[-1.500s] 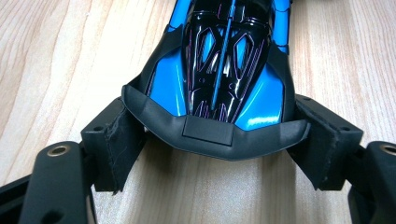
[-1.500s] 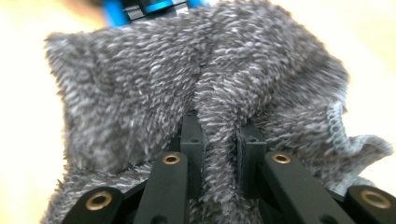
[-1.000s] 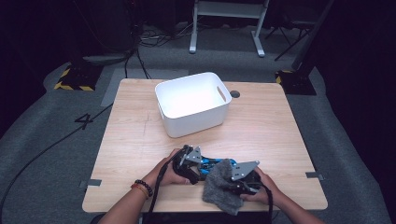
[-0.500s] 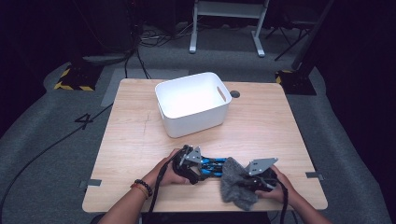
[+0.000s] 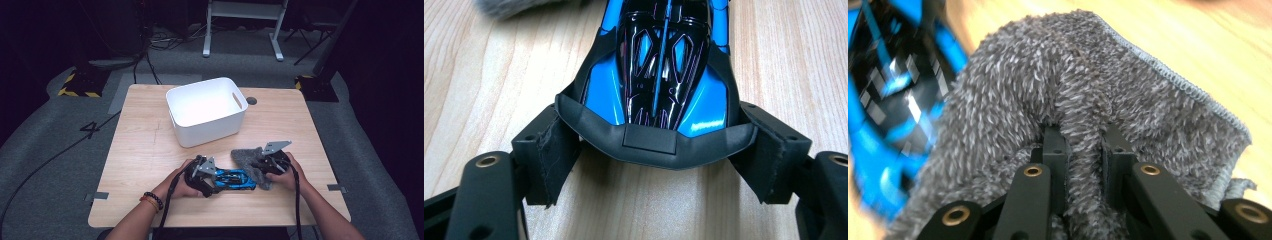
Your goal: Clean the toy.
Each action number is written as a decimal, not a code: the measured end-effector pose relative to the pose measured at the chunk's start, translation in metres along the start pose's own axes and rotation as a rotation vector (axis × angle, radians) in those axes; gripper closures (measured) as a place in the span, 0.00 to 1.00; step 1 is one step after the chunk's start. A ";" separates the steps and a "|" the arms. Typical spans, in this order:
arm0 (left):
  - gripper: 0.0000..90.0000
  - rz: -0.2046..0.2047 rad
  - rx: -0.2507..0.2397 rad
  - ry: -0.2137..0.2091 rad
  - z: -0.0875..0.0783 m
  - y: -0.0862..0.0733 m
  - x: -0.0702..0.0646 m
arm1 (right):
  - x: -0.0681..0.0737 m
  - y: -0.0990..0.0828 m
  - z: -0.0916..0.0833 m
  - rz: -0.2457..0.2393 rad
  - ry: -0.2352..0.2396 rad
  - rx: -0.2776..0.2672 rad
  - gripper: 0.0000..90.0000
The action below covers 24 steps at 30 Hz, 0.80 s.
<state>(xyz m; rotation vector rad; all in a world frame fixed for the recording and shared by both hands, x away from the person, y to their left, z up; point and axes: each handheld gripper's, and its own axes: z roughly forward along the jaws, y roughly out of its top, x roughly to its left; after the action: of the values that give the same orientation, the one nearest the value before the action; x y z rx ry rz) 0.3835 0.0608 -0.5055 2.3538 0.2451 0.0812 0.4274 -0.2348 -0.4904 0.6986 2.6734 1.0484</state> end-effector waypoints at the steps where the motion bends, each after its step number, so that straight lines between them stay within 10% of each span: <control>1: 0.27 0.000 0.000 0.000 0.000 0.000 0.000 | -0.003 0.005 0.005 -0.005 0.008 0.000 0.86; 7: 0.27 0.001 0.000 0.001 0.000 0.000 0.000 | -0.004 0.036 0.027 -0.011 0.071 -0.010 0.86; 15: 0.27 -0.003 0.001 0.006 0.000 0.000 -0.001 | 0.030 0.068 0.051 -0.091 0.128 0.082 0.86; 20: 0.27 0.002 0.003 0.001 0.000 0.000 -0.001 | 0.029 0.059 0.041 -0.125 0.081 0.124 0.86; 24: 0.27 0.002 0.002 0.000 0.001 0.001 -0.002 | 0.007 0.033 0.019 -0.046 0.069 0.113 0.86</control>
<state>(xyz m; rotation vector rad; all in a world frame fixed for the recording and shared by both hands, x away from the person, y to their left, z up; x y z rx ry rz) 0.3821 0.0597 -0.5054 2.3562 0.2427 0.0814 0.4398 -0.1992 -0.4817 0.6283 2.8120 0.9318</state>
